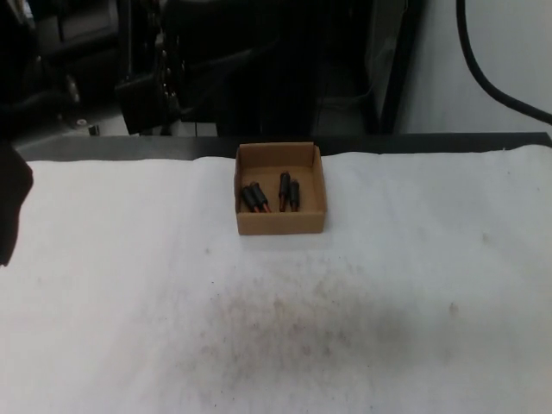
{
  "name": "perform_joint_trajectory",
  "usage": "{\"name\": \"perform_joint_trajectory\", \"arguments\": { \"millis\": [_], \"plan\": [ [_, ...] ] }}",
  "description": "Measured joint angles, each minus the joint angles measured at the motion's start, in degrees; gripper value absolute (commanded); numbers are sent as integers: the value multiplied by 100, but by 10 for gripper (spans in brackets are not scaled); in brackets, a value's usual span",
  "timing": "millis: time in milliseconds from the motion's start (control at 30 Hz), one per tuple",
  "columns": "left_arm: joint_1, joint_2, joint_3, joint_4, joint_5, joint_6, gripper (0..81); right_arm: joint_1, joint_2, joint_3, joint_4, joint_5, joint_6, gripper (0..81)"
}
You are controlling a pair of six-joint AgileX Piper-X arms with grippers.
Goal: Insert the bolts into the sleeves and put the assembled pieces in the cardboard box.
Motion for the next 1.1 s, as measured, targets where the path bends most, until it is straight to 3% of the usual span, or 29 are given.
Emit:
{"name": "perform_joint_trajectory", "arguments": {
  "millis": [1100],
  "plan": [
    [0,66,-44,-438,105,-300,2,10,-84,-51,258,-2,-370,8]
  ]
}}
